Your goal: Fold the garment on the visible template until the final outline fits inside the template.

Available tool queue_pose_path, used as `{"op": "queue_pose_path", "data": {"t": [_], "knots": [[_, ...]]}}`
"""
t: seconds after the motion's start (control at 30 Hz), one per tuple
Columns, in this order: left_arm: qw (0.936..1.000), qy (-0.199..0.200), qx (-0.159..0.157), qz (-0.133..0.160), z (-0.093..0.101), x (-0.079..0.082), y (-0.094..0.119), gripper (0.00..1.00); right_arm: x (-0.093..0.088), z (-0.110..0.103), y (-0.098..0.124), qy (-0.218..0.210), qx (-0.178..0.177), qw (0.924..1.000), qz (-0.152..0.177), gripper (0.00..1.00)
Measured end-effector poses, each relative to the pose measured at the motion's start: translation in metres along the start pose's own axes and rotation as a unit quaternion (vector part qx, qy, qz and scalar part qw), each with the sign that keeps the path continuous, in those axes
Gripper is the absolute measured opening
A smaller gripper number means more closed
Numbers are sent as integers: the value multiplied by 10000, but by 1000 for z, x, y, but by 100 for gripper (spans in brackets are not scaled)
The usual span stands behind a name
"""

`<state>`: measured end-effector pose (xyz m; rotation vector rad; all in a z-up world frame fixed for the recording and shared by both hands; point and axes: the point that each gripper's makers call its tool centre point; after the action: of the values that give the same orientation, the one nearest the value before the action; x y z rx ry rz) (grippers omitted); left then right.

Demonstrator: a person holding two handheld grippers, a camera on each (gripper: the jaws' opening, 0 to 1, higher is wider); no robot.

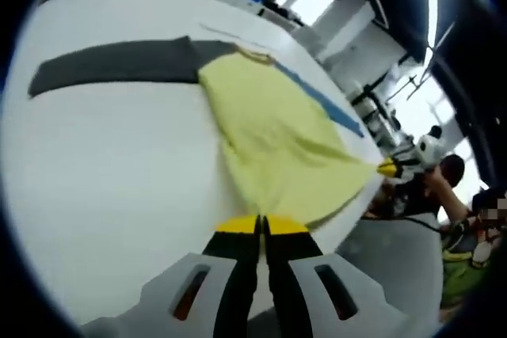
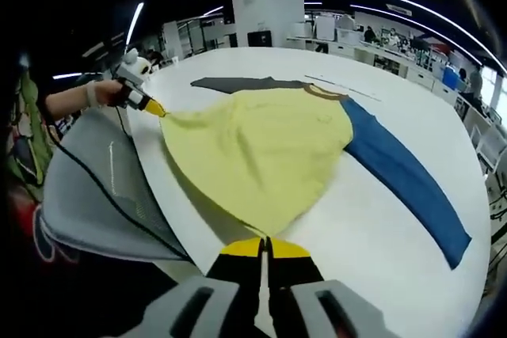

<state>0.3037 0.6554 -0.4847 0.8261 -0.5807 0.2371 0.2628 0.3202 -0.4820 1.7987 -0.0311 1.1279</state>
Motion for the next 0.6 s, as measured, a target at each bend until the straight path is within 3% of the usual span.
{"op": "queue_pose_path", "data": {"t": [0.27, 0.33, 0.4, 0.47, 0.6], "knots": [[9990, -109, -68, 424, 14, 11, 13, 0, 3, 3, 3, 11, -15, 10000, 6, 0], [9995, 2, 24, 314, 11, 7, 15, 0, 2, 3, 3, -3, -3, 10000, -8, 0], [9992, -187, 109, 324, 9, 5, 18, 0, 3, 3, 3, 24, 0, 10000, -22, 0], [9992, -261, 310, 61, 0, -5, 18, 0, 2, 2, 4, 46, 23, 10000, -31, 0], [9990, -269, 348, -26, -7, -12, 9, 0, -2, 1, -2, 33, 88, 9999, -84, 0]]}}
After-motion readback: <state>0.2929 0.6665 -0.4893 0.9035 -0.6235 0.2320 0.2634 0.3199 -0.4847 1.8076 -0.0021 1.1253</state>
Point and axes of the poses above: the point that each gripper's makers call its tool centre point, and the gripper's own axes: y roughly backward along the fingers, z roughly to its right, x roughly out of its top, and after that the axes turned 1 degree about z, right-handed
